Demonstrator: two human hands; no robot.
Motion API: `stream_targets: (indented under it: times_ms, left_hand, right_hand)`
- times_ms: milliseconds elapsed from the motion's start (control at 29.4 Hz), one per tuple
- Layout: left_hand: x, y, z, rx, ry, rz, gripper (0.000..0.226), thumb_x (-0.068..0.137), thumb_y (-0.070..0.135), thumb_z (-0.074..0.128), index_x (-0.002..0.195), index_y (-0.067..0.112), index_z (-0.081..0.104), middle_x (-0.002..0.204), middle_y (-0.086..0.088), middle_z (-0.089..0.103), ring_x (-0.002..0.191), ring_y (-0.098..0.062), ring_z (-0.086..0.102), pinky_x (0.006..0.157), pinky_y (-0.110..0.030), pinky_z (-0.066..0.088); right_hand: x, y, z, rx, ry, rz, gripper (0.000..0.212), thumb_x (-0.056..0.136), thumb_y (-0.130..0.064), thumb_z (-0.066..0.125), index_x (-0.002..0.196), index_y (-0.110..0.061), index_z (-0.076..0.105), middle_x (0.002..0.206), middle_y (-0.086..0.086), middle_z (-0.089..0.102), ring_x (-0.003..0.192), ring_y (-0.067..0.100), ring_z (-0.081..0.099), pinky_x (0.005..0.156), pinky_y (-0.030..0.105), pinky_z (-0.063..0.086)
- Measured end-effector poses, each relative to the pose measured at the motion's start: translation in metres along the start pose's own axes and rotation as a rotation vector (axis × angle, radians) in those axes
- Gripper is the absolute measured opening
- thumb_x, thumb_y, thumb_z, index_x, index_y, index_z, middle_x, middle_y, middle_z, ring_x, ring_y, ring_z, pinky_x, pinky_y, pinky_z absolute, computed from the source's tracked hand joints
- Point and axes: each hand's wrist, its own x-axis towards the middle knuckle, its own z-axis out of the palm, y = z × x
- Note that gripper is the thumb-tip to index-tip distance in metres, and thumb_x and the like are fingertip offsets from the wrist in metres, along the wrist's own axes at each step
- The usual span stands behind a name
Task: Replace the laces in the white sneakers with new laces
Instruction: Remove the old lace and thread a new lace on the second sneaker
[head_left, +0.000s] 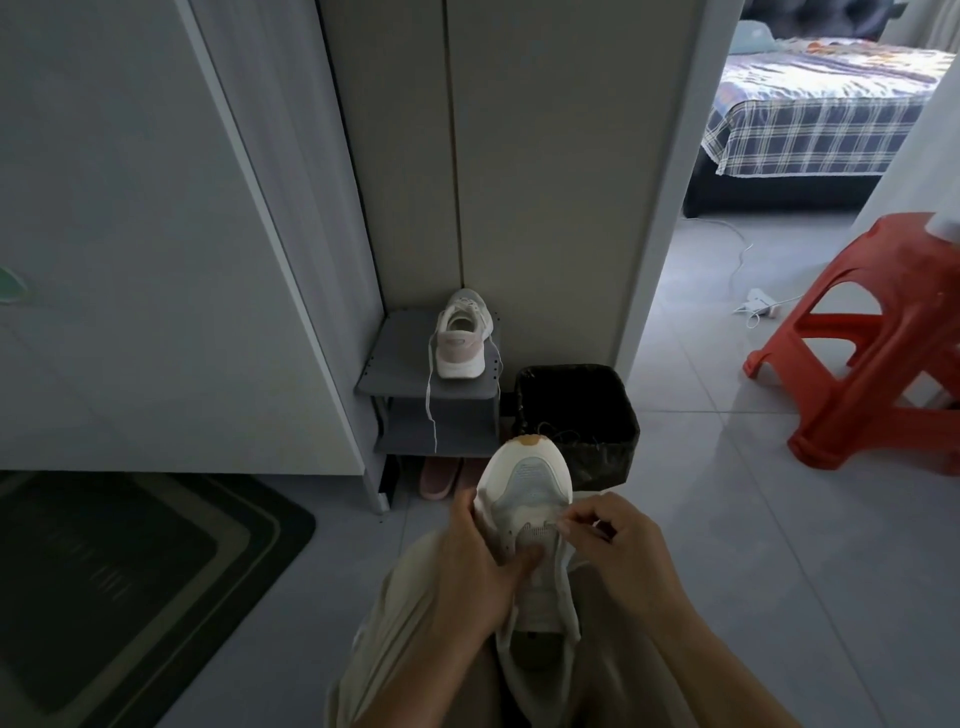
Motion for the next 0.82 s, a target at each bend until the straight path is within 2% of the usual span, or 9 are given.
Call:
stream_targets:
  times_ms: [102, 238, 306, 442, 544, 647, 715, 749, 817]
  left_hand:
    - [0.0, 0.0, -0.001, -0.023, 0.012, -0.014, 0.074, 0.071, 0.03, 0.078, 0.129, 0.018, 0.032, 0.114, 0.006, 0.05, 0.107, -0.013, 0.054, 0.085, -0.026, 0.048]
    - [0.004, 0.005, -0.003, -0.081, 0.022, -0.048, 0.063, 0.074, 0.029, 0.076, 0.116, 0.027, 0.029, 0.106, 0.012, 0.045, 0.099, -0.009, 0.05, 0.078, -0.021, 0.046]
    - [0.005, 0.008, -0.003, -0.099, 0.028, -0.052, 0.063, 0.074, 0.027, 0.075, 0.113, 0.029, 0.025, 0.101, 0.016, 0.041, 0.096, -0.007, 0.047, 0.07, -0.014, 0.041]
    - [0.004, 0.008, -0.002, -0.126, 0.039, -0.056, 0.06, 0.076, 0.023, 0.075, 0.11, 0.028, 0.027, 0.099, 0.017, 0.041, 0.095, -0.006, 0.046, 0.068, -0.009, 0.038]
    - [0.004, 0.006, -0.001, -0.131, 0.043, -0.051, 0.06, 0.074, 0.024, 0.076, 0.11, 0.027, 0.028, 0.096, 0.025, 0.039, 0.093, -0.004, 0.046, 0.069, -0.011, 0.038]
    - [0.005, 0.006, -0.002, -0.131, 0.046, -0.05, 0.06, 0.073, 0.026, 0.077, 0.109, 0.027, 0.029, 0.095, 0.026, 0.039, 0.092, -0.004, 0.047, 0.069, -0.013, 0.039]
    - [0.005, 0.006, -0.003, -0.141, 0.042, -0.053, 0.061, 0.072, 0.026, 0.077, 0.11, 0.026, 0.03, 0.096, 0.025, 0.04, 0.094, -0.006, 0.048, 0.074, -0.017, 0.042]
    - [0.005, 0.006, -0.003, -0.147, 0.041, -0.056, 0.061, 0.071, 0.027, 0.078, 0.111, 0.026, 0.031, 0.097, 0.023, 0.042, 0.095, -0.007, 0.049, 0.077, -0.02, 0.043]
    - [0.005, 0.005, -0.004, -0.161, 0.039, -0.063, 0.062, 0.071, 0.027, 0.078, 0.113, 0.024, 0.032, 0.102, 0.016, 0.046, 0.099, -0.01, 0.05, 0.08, -0.024, 0.045]
  right_hand:
    - [0.001, 0.003, 0.001, 0.016, 0.006, 0.007, 0.01, 0.082, -0.006, 0.065, 0.08, -0.016, 0.064, 0.076, -0.01, 0.06, 0.074, -0.009, 0.056, 0.063, 0.006, 0.043]
    - [0.001, 0.005, 0.003, 0.061, 0.001, 0.057, 0.009, 0.084, -0.007, 0.063, 0.082, -0.016, 0.064, 0.078, -0.006, 0.062, 0.069, 0.007, 0.058, 0.063, 0.007, 0.045]
    - [0.001, 0.005, 0.004, 0.074, -0.008, 0.068, 0.009, 0.085, -0.008, 0.062, 0.083, -0.016, 0.064, 0.08, -0.005, 0.062, 0.072, 0.008, 0.058, 0.064, 0.008, 0.046]
    - [0.001, 0.002, 0.006, 0.01, -0.003, 0.039, 0.008, 0.086, -0.007, 0.061, 0.084, -0.015, 0.062, 0.08, -0.008, 0.058, 0.071, 0.004, 0.054, 0.066, 0.004, 0.043]
    - [-0.001, 0.004, 0.008, -0.134, 0.044, -0.044, 0.004, 0.085, -0.012, 0.063, 0.086, -0.013, 0.066, 0.082, -0.011, 0.053, 0.072, 0.0, 0.052, 0.065, 0.004, 0.043]
    - [-0.004, 0.01, 0.013, -0.247, 0.082, -0.103, 0.005, 0.084, -0.014, 0.065, 0.087, -0.011, 0.068, 0.087, -0.01, 0.051, 0.075, 0.007, 0.056, 0.07, 0.01, 0.045]
    - [-0.005, 0.012, 0.016, -0.241, 0.09, -0.113, 0.004, 0.084, -0.013, 0.065, 0.086, -0.011, 0.068, 0.085, -0.014, 0.048, 0.074, 0.008, 0.057, 0.07, 0.015, 0.048]
    - [-0.006, 0.012, 0.017, -0.221, 0.102, -0.116, 0.002, 0.083, -0.011, 0.065, 0.084, -0.012, 0.067, 0.083, -0.017, 0.047, 0.073, 0.007, 0.056, 0.068, 0.013, 0.048]
    - [-0.006, 0.011, 0.018, -0.114, 0.123, -0.069, 0.013, 0.083, -0.007, 0.064, 0.078, -0.018, 0.062, 0.081, -0.018, 0.049, 0.073, 0.003, 0.055, 0.067, 0.009, 0.047]
